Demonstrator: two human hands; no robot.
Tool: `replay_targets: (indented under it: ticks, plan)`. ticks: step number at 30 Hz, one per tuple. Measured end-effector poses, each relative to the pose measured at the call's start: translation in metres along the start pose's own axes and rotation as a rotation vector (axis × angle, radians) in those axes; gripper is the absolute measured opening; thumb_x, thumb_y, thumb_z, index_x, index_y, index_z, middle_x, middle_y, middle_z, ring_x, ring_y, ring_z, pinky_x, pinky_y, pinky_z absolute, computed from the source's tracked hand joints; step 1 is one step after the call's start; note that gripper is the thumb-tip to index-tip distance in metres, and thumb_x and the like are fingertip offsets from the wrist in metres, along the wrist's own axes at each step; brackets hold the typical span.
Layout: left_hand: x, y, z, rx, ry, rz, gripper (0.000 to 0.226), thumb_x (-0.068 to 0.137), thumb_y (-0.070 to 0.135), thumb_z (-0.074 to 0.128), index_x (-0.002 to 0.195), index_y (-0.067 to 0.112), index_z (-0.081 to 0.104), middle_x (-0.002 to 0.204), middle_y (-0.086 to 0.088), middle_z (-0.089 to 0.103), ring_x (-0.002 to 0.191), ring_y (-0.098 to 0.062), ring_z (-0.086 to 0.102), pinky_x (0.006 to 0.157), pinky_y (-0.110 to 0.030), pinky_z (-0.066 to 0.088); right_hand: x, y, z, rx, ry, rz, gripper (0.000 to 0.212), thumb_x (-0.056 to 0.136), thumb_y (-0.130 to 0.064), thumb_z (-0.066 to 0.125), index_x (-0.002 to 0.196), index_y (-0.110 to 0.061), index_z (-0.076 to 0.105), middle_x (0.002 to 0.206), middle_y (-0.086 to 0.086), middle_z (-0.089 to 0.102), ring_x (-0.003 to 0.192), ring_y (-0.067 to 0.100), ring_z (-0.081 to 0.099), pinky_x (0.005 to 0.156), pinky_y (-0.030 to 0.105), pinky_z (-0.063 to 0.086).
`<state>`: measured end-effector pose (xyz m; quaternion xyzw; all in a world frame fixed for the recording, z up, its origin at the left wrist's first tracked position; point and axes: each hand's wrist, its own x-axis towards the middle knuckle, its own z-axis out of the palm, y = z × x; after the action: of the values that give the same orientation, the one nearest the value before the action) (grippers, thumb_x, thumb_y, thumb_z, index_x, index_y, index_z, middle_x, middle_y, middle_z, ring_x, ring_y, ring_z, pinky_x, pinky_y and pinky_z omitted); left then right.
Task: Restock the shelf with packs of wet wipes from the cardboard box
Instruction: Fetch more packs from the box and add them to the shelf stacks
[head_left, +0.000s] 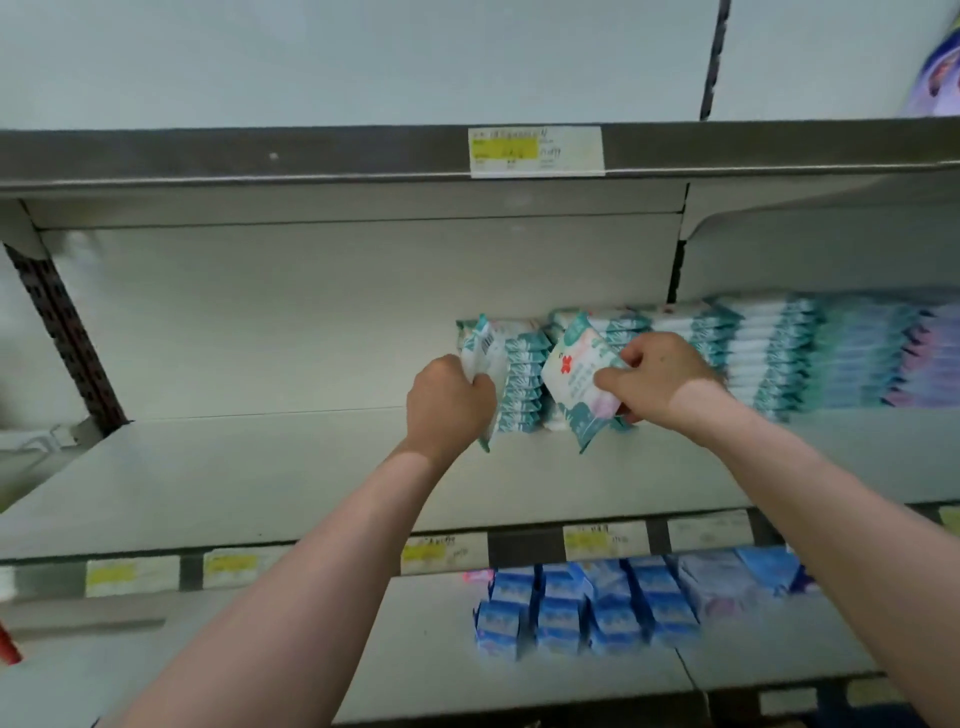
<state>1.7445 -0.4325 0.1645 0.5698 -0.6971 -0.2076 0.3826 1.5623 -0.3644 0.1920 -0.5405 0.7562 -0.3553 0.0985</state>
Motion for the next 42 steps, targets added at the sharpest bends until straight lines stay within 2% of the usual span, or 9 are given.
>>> replay_targets:
  ticks: [2, 6, 12, 15, 19, 23, 27, 36, 42]
  plan:
    - [0.007, 0.002, 0.004, -0.224, -0.022, -0.14, 0.016, 0.088, 0.013, 0.051, 0.094, 0.001, 0.06, 0.092, -0.013, 0.065, 0.076, -0.032, 0.065, 0.067, -0.044, 0.059, 0.016, 0.007, -0.003, 0.228, -0.052, -0.017, 0.017, 0.084, -0.015, 0.063, 0.072, -0.009, 0.052, 0.067, 0.004, 0.059, 0.063, 0.023, 0.068, 0.066, 0.037, 0.056]
    - [0.012, 0.009, 0.006, -0.671, -0.129, -0.423, 0.008, 0.092, 0.008, 0.052, 0.099, 0.007, 0.057, 0.087, -0.01, 0.063, 0.071, -0.021, 0.061, 0.066, -0.039, 0.058, 0.04, 0.015, -0.009, 0.688, -0.282, 0.103, 0.01, 0.091, -0.008, 0.06, 0.081, -0.009, 0.057, 0.071, 0.005, 0.066, 0.058, 0.013, 0.065, 0.053, 0.026, 0.057]
    - [0.034, 0.015, 0.004, -1.014, -0.269, -0.508, 0.013, 0.095, 0.021, 0.054, 0.099, 0.01, 0.058, 0.093, -0.014, 0.067, 0.078, -0.027, 0.067, 0.067, -0.038, 0.057, 0.078, 0.007, 0.004, 0.904, -0.521, 0.122, 0.01, 0.095, -0.006, 0.052, 0.1, -0.005, 0.06, 0.081, 0.008, 0.073, 0.066, 0.015, 0.07, 0.054, 0.025, 0.056]
    - [0.048, 0.017, 0.004, -0.967, -0.326, -0.465, 0.023, 0.088, 0.03, 0.066, 0.099, 0.011, 0.062, 0.094, -0.011, 0.068, 0.073, -0.023, 0.069, 0.058, -0.031, 0.058, 0.098, -0.008, 0.011, 0.738, -0.451, 0.055, 0.007, 0.092, -0.005, 0.056, 0.098, -0.009, 0.058, 0.085, 0.007, 0.068, 0.066, 0.014, 0.066, 0.054, 0.025, 0.055]
    - [0.072, 0.02, 0.002, -0.953, -0.284, -0.476, 0.019, 0.086, 0.023, 0.068, 0.096, 0.008, 0.061, 0.089, -0.011, 0.068, 0.069, -0.022, 0.068, 0.052, -0.029, 0.058, 0.13, -0.021, 0.005, 0.055, -0.27, -0.33, 0.045, 0.082, -0.038, 0.069, 0.122, -0.025, 0.055, 0.13, -0.001, 0.052, 0.114, 0.016, 0.053, 0.094, 0.033, 0.045]
    - [0.096, 0.024, 0.001, -0.935, -0.261, -0.481, 0.02, 0.087, 0.024, 0.067, 0.096, 0.008, 0.06, 0.085, -0.011, 0.065, 0.066, -0.021, 0.066, 0.049, -0.026, 0.057, 0.141, -0.05, 0.003, -0.194, -0.455, -0.505, 0.063, 0.07, -0.054, 0.073, 0.124, -0.038, 0.047, 0.129, -0.011, 0.049, 0.113, 0.012, 0.05, 0.1, 0.034, 0.042]
    - [0.114, 0.02, 0.0, -0.931, -0.273, -0.483, 0.019, 0.09, 0.027, 0.064, 0.094, 0.009, 0.058, 0.089, -0.011, 0.064, 0.072, -0.022, 0.064, 0.053, -0.028, 0.057, 0.162, -0.06, 0.018, -0.193, -0.512, -0.497, 0.063, 0.068, -0.041, 0.079, 0.119, -0.034, 0.044, 0.118, -0.006, 0.052, 0.098, 0.013, 0.057, 0.088, 0.035, 0.05]
    - [0.14, -0.032, -0.022, -1.058, -0.077, -0.561, 0.016, 0.099, 0.017, 0.048, 0.112, 0.009, 0.053, 0.089, -0.015, 0.065, 0.071, -0.025, 0.067, 0.048, -0.03, 0.057, 0.2, -0.051, 0.052, -0.205, -0.534, -0.407, 0.055, 0.075, -0.028, 0.072, 0.121, -0.031, 0.044, 0.125, -0.002, 0.049, 0.106, 0.019, 0.055, 0.092, 0.039, 0.05]
    - [0.143, -0.041, -0.024, -1.023, -0.079, -0.546, 0.018, 0.099, 0.017, 0.049, 0.114, 0.009, 0.054, 0.088, -0.014, 0.067, 0.069, -0.025, 0.068, 0.048, -0.03, 0.057, 0.208, -0.049, 0.074, -0.27, -0.549, -0.421, 0.051, 0.077, -0.026, 0.069, 0.121, -0.032, 0.044, 0.123, -0.002, 0.05, 0.099, 0.017, 0.056, 0.082, 0.03, 0.049]
